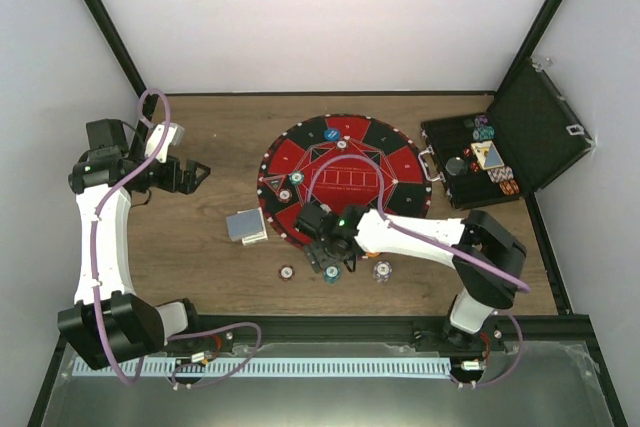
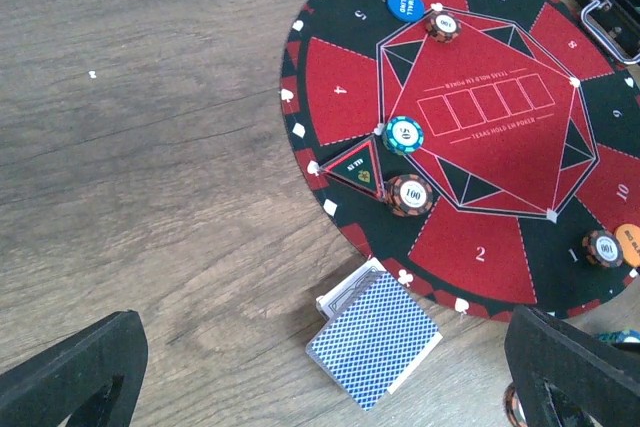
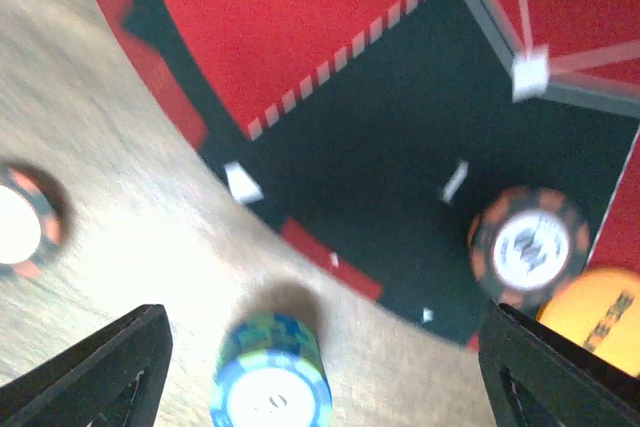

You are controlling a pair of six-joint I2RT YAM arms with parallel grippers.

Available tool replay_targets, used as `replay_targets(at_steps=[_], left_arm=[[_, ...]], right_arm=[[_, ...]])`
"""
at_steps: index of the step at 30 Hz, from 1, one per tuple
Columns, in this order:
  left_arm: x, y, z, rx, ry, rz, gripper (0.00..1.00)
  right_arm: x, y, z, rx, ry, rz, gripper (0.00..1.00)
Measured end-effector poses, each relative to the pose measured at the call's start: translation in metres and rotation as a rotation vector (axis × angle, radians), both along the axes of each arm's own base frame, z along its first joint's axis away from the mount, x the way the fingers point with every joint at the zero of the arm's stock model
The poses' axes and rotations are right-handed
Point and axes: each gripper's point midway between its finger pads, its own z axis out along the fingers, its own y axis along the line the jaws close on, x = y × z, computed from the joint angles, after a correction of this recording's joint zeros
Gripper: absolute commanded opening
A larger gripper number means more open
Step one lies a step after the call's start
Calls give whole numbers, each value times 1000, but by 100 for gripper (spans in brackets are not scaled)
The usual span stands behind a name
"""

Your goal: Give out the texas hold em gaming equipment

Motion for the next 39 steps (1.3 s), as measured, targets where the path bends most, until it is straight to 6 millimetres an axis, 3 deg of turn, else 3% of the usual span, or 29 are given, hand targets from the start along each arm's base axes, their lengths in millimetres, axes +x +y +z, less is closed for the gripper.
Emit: replay_targets(at_steps=[5,13,24,39], left_arm=[[1,0,1,-2,-5,-2,100],[1,0,1,-2,-5,-2,100],[1,0,1,-2,-5,-2,100],[1,0,1,-2,-5,-2,100]], right_arm=[[-34,-17,-24,-27,69,-30,86],[-50,-8,-32,26,102,-42,79],[-53,0,-33,58,111,-44,69],[-56,-8,-46,18,121,-45,55]])
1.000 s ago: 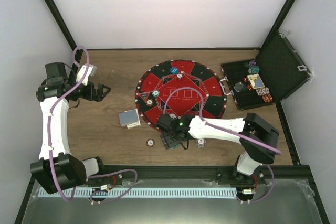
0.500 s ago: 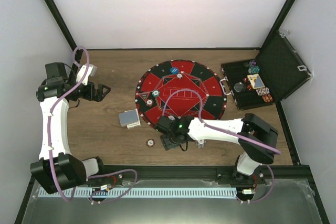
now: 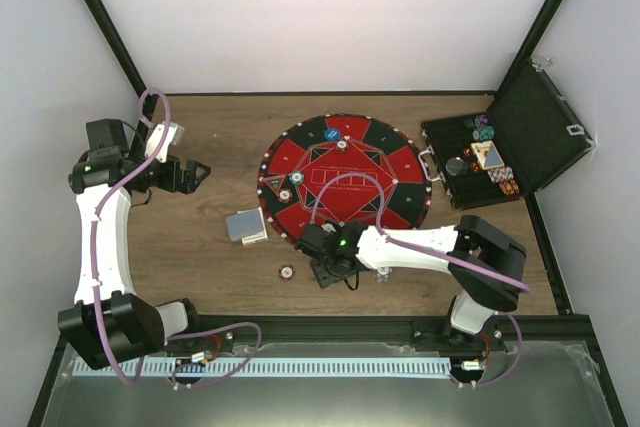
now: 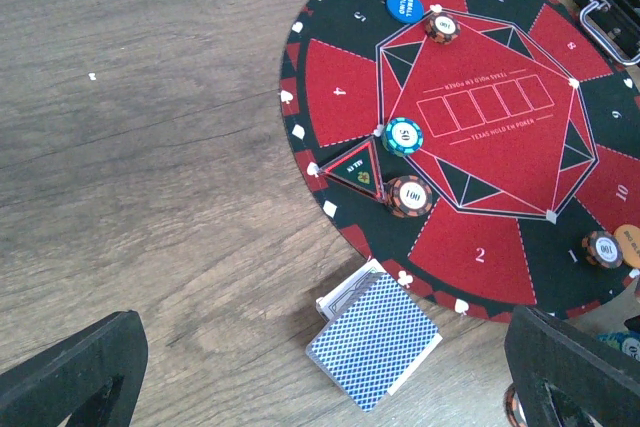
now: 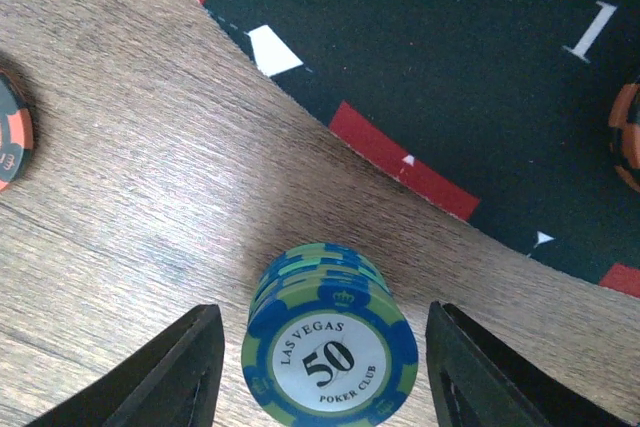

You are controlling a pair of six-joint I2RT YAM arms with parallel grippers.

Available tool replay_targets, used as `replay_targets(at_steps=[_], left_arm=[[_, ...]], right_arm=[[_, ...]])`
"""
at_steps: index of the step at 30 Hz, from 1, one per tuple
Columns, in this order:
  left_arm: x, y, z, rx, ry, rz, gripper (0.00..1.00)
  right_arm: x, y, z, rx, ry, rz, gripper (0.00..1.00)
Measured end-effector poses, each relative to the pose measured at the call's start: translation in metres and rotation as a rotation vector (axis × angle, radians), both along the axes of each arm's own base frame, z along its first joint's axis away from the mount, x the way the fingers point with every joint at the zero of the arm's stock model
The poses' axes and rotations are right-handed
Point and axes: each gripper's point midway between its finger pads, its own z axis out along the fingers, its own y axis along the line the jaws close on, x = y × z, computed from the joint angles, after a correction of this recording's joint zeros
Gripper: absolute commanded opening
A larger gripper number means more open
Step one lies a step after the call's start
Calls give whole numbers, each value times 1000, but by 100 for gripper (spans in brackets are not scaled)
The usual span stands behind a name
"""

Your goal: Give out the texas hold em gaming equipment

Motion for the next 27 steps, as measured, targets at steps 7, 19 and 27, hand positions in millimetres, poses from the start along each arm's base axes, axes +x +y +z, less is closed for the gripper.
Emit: replay_targets(at_steps=[7,19,27], left_arm=[[0,0,0,1,0,0,100],[0,0,0,1,1,1,100],[0,0,0,2,-1,0,100]], right_arm=[[1,0,0,-1,-4,0,46],[1,0,0,0,-5,0,32],[1,-3,1,-19,-8,5,25]])
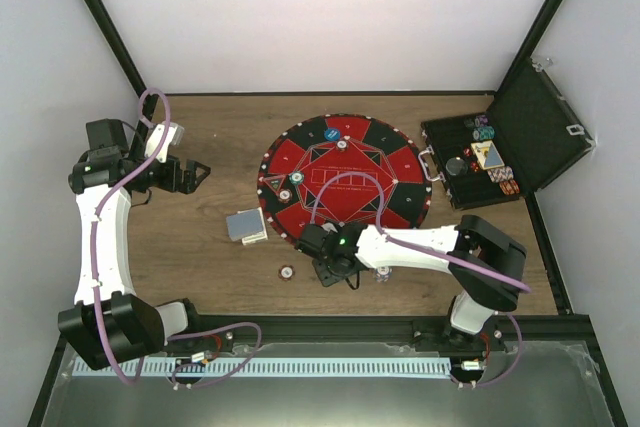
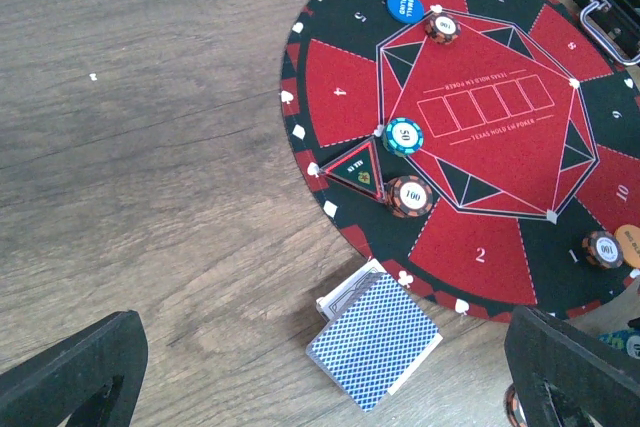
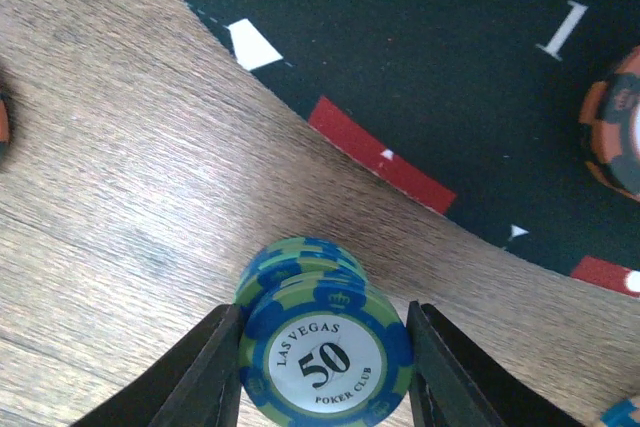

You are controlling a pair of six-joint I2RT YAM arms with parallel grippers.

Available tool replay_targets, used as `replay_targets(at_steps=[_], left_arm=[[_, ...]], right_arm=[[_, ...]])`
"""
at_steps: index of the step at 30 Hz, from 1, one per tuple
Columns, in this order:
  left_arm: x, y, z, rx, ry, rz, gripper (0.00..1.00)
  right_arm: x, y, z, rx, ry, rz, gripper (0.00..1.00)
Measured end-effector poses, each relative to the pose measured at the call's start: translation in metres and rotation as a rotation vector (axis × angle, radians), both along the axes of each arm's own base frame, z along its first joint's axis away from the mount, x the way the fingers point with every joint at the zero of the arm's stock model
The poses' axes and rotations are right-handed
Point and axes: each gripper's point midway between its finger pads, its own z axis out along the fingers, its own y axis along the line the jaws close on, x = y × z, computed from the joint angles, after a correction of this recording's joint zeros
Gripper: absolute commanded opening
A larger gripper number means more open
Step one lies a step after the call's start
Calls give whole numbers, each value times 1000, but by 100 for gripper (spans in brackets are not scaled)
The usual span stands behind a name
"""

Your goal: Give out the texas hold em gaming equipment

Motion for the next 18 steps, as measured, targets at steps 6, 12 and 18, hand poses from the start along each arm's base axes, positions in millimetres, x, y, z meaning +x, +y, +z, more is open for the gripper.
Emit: replay_targets(at_steps=[6,12,18], left_arm=[[0,0,0,0,0,0,100],[0,0,0,0,0,0,100],[0,0,0,0,0,0,100]], right_arm=[[12,1,18,-10,-27,4,25],[59,-4,53,35,-99,-56,25],[133,-26,91,62,-203,-161,25]])
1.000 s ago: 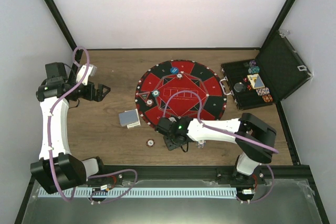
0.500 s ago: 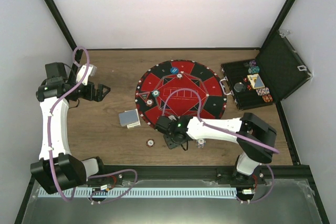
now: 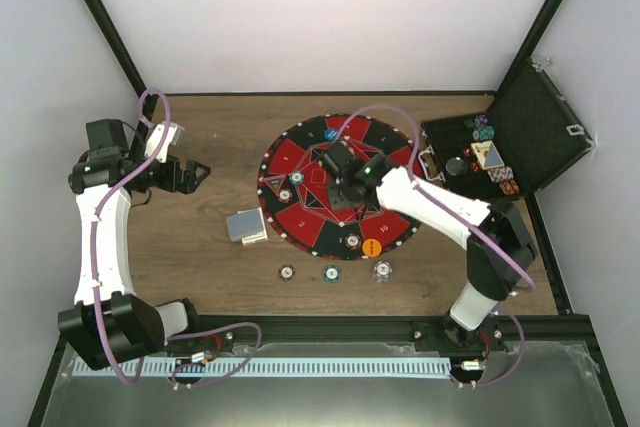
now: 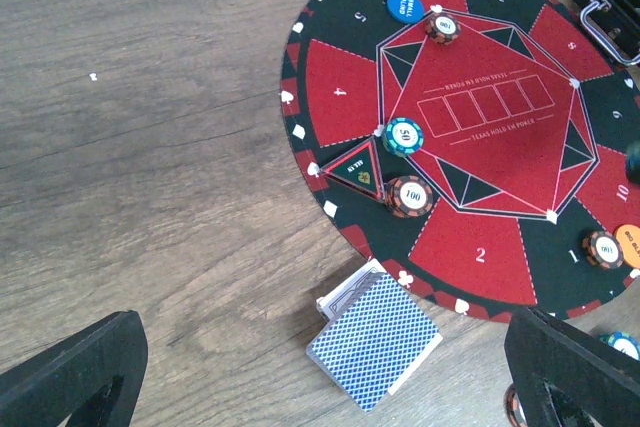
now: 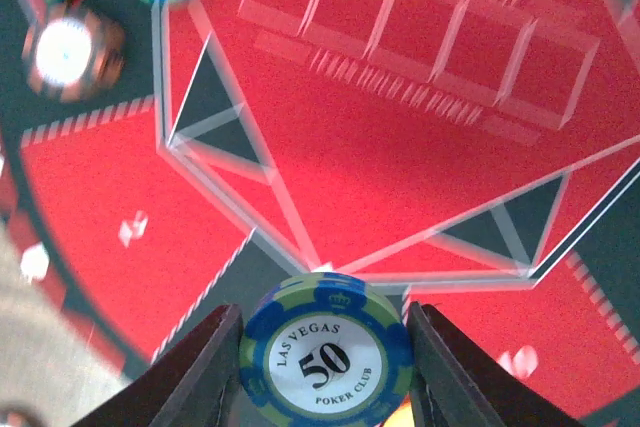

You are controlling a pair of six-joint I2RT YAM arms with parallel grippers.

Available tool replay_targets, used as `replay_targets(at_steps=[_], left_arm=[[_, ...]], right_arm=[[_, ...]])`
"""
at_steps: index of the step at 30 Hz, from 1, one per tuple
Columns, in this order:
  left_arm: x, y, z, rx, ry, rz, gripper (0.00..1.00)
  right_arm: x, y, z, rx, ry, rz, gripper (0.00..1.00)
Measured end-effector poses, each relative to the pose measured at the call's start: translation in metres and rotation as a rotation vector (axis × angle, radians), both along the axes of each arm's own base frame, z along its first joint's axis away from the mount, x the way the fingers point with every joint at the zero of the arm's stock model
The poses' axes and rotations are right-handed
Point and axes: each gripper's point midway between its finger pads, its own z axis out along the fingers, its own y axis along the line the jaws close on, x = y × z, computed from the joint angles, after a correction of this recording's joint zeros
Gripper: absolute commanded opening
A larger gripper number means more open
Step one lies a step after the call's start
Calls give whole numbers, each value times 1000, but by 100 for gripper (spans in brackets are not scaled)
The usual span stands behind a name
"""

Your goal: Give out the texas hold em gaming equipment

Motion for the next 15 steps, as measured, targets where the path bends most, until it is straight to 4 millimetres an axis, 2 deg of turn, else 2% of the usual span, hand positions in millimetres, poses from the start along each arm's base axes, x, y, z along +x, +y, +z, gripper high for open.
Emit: replay_targets(at_steps=[4,7,10,12,15], left_arm=[[0,0,0,-1,0,0,100],[0,0,0,2,0,1,100],[0,1,0,4,1,3,100],[0,1,0,6,1,4,100],[1,1,3,8,-5,4,100]], right_arm=[[65,-17,19,9,-75,-93,25],[110,-29,15,-1,-103,-150,25],[142,-37,-5,-26,-88,-181,25],[163,-41,-27,-45,-65,-193,25],[179,-47,-57,-68,-23,-202,25]])
